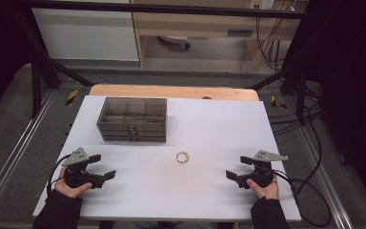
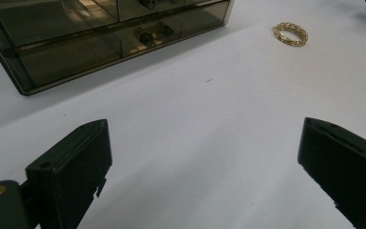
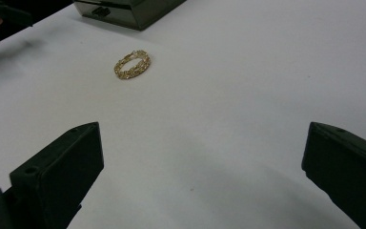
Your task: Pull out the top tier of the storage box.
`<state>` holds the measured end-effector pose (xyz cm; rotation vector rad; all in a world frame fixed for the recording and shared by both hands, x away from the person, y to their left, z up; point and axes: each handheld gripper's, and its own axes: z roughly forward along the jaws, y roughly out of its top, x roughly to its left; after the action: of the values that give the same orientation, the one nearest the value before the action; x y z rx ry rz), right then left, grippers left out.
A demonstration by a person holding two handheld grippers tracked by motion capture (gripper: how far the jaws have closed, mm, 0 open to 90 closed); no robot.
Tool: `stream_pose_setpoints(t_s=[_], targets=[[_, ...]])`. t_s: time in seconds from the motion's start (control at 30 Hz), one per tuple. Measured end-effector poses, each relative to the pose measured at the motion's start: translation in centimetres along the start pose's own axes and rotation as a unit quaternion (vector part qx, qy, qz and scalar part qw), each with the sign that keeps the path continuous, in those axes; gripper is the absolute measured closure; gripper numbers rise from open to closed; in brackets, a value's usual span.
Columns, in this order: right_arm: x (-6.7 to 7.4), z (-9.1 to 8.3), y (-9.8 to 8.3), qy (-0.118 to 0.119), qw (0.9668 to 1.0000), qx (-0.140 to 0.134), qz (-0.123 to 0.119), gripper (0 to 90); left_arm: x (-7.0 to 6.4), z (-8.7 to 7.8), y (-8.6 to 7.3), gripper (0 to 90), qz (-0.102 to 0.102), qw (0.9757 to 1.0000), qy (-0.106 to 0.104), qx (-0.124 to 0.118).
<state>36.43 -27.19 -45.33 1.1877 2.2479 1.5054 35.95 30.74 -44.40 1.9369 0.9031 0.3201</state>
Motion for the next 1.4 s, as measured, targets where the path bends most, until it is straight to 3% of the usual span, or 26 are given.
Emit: stream_pose_setpoints(t_s=[0.47,0.9,1.4], targets=[[0.0,0.0,0.0,-0.001,1.0,0.001,-0.004,0.8,-0.1,0.1,0.4,4.1,0.008,1.0,0.004,0.004],[0.0,0.0,0.0,-0.002,1.0,0.005,-0.007,0.8,-0.1,0.2,1.0,4.5,0.029,0.9994,0.015,0.011],[0.0,0.0,0.0,-0.003,0.9999,0.006,-0.008,0.9,-0.6,0.2,1.9,4.5,0.077,0.9962,0.033,0.024]])
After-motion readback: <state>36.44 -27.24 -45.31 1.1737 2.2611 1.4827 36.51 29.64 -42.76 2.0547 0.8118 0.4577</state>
